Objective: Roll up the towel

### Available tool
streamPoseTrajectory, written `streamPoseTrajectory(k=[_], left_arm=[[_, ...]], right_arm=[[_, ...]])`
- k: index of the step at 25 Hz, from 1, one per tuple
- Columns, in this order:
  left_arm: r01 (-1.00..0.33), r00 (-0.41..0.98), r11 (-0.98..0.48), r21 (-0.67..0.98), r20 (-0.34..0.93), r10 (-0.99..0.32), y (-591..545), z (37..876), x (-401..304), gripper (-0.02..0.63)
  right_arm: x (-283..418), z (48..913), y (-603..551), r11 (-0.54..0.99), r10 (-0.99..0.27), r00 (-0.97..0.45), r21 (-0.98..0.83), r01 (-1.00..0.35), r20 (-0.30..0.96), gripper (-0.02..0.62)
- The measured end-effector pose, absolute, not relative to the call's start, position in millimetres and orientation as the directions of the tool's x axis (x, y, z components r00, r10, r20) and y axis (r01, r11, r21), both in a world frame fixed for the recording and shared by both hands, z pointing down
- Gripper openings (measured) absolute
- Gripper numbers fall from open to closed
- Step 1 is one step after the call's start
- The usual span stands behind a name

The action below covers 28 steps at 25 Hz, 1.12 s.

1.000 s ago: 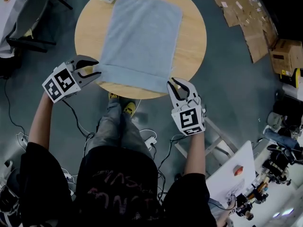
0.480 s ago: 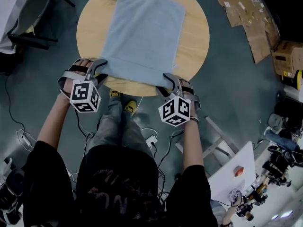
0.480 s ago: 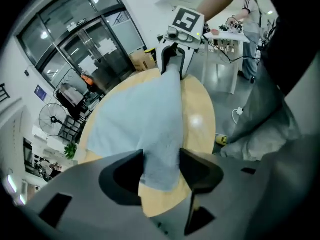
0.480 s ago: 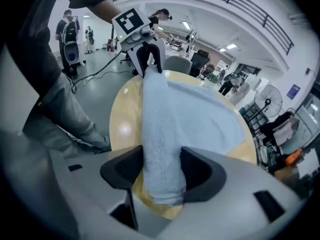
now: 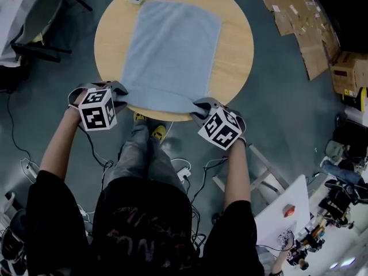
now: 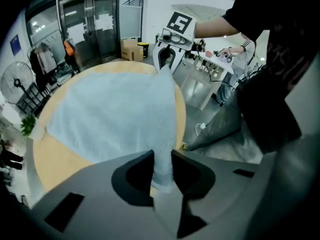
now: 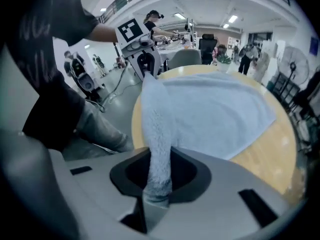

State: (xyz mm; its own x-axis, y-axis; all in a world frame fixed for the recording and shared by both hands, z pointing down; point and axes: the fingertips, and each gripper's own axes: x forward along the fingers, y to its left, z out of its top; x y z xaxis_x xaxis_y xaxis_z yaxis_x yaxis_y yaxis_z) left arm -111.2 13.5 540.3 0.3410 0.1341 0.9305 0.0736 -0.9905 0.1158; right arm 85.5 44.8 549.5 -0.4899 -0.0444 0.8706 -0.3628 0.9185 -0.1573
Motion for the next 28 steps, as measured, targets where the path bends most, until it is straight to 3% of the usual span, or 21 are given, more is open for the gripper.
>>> streamPoseTrajectory(k=[3,5,9,14,18,23,28], left_arm=[[0.034,0.376,-0.941,0.336,0.869,0.323,34.1,534.1,-118.0,0.097],[-0.036,0.443,-0.903,0.428,0.817,0.369,26.5,529.8,-118.1,0.103],[-0.132,0.537,-0.915,0.38,0.804,0.256,-16.5,520.6,-113.6,0.125],[-0.189,0.547,-0.955,0.23,0.832,0.092,-54.9,523.6,-113.8,0.146],[-0.25,0.579,-0.956,0.156,0.815,-0.019,-79.2,521.9,-112.3,0.151],[-0.254,0.582,-0.956,0.146,0.812,-0.031,-82.7,534.5,-108.2,0.152],[-0.249,0.595,-0.964,0.096,0.8,-0.074,-80.9,518.3,-111.6,0.153]], right_arm=[[80.8,541.0,69.3,0.853,0.132,-0.564,-0.383,-0.354,0.815,0.075],[82.7,540.2,63.5,0.827,0.123,-0.588,-0.41,-0.385,0.799,0.083],[93.2,542.9,23.8,0.853,-0.054,-0.557,-0.251,-0.457,0.829,0.117],[99.3,537.0,-9.5,0.846,-0.208,-0.534,-0.123,-0.518,0.82,0.213],[109.9,528.1,-33.0,0.82,-0.318,-0.522,-0.046,-0.57,0.791,0.198],[105.9,543.8,-35.6,0.812,-0.319,-0.528,-0.061,-0.581,0.787,0.153],[112.4,518.5,-30.4,0.811,-0.389,-0.53,0.008,-0.584,0.753,0.163]])
